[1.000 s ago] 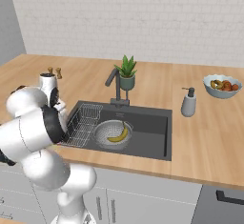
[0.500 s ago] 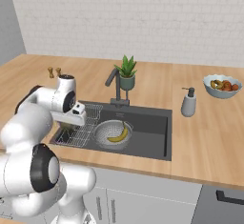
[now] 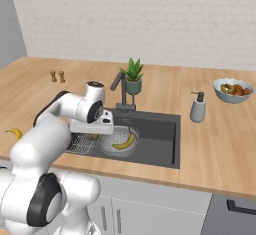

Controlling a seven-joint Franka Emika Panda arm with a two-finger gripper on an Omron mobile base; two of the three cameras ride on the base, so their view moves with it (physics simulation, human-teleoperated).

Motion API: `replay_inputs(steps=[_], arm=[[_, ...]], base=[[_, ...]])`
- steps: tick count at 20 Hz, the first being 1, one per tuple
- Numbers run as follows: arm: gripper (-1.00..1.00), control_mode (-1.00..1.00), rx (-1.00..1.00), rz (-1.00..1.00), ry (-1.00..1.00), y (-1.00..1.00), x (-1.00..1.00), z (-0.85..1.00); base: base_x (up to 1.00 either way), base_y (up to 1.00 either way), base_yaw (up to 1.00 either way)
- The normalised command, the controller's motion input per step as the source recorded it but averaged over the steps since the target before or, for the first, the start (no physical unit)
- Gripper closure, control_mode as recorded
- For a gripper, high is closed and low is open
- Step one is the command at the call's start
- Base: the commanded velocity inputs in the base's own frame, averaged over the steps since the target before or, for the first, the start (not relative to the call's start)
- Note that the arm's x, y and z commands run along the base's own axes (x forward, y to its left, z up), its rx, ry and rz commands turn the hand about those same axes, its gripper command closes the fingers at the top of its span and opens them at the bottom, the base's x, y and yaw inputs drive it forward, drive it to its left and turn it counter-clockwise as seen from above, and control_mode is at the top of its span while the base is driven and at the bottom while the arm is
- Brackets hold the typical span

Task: Put the colander in the sink, put the kiwi, banana, banana in the colander, and turn on the sink faucet and pour water over the colander.

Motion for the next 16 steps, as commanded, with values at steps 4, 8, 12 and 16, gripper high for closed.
replay_inputs(steps=[4,8,12,16], arm=[[1.0,-1.0,0.06,0.1,0.03,-0.92,0.22,0.0],[1.0,-1.0,0.1,0.07,0.05,-0.85,0.4,-0.03],[1.0,-1.0,0.16,0.08,0.0,-0.61,0.48,-0.08],[1.0,-1.0,0.18,0.09,0.0,-0.5,0.55,-0.21]], base=[[0.0,0.0,0.0],[0.0,0.0,0.0],[0.0,0.0,0.0],[0.0,0.0,0.0]])
